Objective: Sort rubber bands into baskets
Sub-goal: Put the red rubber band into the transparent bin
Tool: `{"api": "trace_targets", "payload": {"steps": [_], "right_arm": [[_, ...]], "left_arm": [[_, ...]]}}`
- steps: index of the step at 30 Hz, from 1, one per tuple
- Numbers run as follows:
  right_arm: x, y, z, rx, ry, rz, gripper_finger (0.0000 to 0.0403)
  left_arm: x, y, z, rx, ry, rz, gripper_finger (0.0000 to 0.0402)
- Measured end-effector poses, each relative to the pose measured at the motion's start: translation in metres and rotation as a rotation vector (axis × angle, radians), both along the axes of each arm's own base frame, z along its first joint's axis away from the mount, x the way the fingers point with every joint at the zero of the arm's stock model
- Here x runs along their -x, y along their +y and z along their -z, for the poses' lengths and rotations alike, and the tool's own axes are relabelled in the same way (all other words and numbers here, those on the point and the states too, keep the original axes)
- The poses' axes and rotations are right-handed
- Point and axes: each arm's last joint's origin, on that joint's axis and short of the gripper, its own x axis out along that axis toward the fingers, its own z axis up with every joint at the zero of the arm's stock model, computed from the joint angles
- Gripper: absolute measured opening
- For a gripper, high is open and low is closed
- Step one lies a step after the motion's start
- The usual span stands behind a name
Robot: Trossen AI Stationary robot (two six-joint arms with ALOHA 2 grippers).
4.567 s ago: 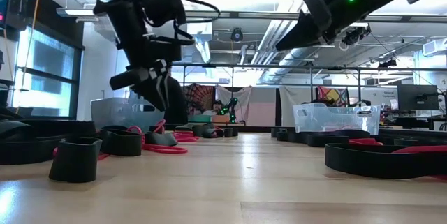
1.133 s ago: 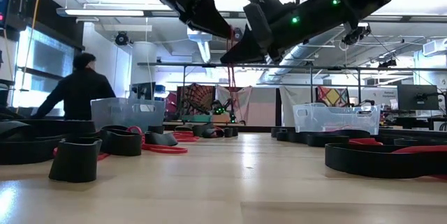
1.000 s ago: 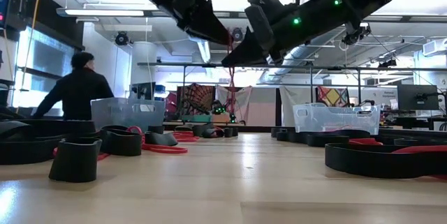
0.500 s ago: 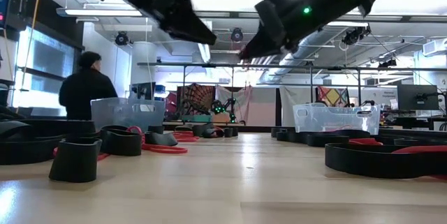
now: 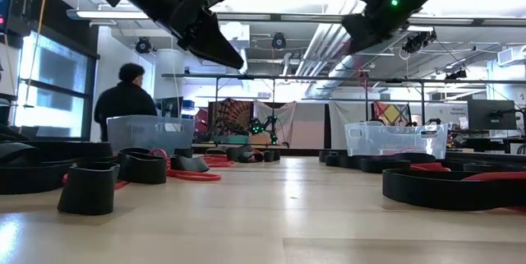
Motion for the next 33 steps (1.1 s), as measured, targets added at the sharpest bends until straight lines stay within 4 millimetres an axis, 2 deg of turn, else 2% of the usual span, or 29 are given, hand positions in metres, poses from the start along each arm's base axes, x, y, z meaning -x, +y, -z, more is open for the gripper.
{"api": "trace_targets", "payload": {"steps": [6, 12, 20, 27, 33], "right_arm": [[0.017, -0.033, 0.003, -0.009, 0.088, 0.153, 0.0], [0.028, -0.066, 0.016, -0.049, 0.184, 0.275, 0.0], [0.046, -0.102, 0.055, -0.153, 0.231, 0.315, 0.0], [0.051, -0.123, 0.085, -0.258, 0.245, 0.325, 0.0], [0.048, -0.128, 0.102, -0.314, 0.286, 0.316, 0.0005]], "left_arm": [[0.0, 0.0, -0.001, 0.0, -0.006, 0.0, 0.015], [0.0, 0.0, -0.001, -0.001, -0.003, 0.001, 0.015], [0.0, -0.001, -0.001, 0.041, -0.003, 0.063, 0.0149], [-0.001, 0.002, 0.0, 0.046, -0.002, 0.062, 0.0149], [-0.001, 0.002, 0.0, 0.046, 0.0, 0.062, 0.0149]]}}
